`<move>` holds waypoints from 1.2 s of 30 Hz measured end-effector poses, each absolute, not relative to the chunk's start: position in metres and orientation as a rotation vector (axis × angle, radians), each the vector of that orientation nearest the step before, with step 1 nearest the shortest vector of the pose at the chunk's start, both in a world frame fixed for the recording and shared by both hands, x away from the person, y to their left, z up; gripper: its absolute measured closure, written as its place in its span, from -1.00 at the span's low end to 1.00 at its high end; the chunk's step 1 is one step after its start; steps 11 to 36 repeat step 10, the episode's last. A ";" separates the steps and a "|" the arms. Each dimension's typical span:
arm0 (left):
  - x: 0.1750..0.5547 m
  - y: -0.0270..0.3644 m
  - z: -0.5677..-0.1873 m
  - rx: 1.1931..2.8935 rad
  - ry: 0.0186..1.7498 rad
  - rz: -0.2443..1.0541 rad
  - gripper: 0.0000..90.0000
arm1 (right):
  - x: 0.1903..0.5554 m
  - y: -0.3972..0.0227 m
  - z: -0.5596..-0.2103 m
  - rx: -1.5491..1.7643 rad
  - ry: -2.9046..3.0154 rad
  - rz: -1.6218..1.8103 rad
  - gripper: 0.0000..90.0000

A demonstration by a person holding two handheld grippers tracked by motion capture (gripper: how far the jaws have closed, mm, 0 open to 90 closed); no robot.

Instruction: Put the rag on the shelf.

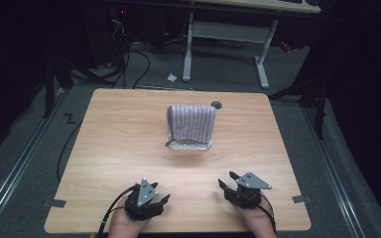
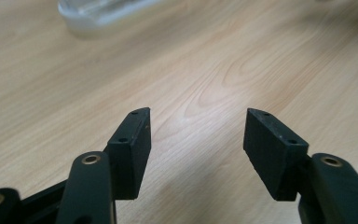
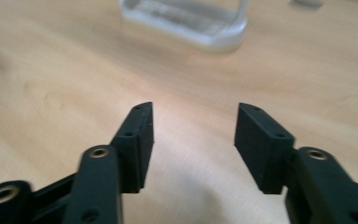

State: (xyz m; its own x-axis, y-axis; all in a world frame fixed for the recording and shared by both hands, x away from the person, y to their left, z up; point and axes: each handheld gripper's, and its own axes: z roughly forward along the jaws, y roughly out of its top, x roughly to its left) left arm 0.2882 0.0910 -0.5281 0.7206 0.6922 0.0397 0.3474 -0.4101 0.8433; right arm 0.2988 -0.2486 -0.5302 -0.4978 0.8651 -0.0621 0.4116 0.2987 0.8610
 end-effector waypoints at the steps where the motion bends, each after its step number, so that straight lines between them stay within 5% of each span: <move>1: 0.288 0.091 -0.528 2.028 0.791 0.487 -0.07 | 0.299 -0.249 -0.530 1.133 2.042 1.122 0.06; 10: 0.307 0.099 -0.537 2.040 0.867 0.397 -0.12 | 0.305 -0.238 -0.534 1.121 2.059 1.108 0.04; 36: 0.307 0.099 -0.537 2.040 0.867 0.397 -0.12 | 0.305 -0.238 -0.534 1.121 2.059 1.108 0.04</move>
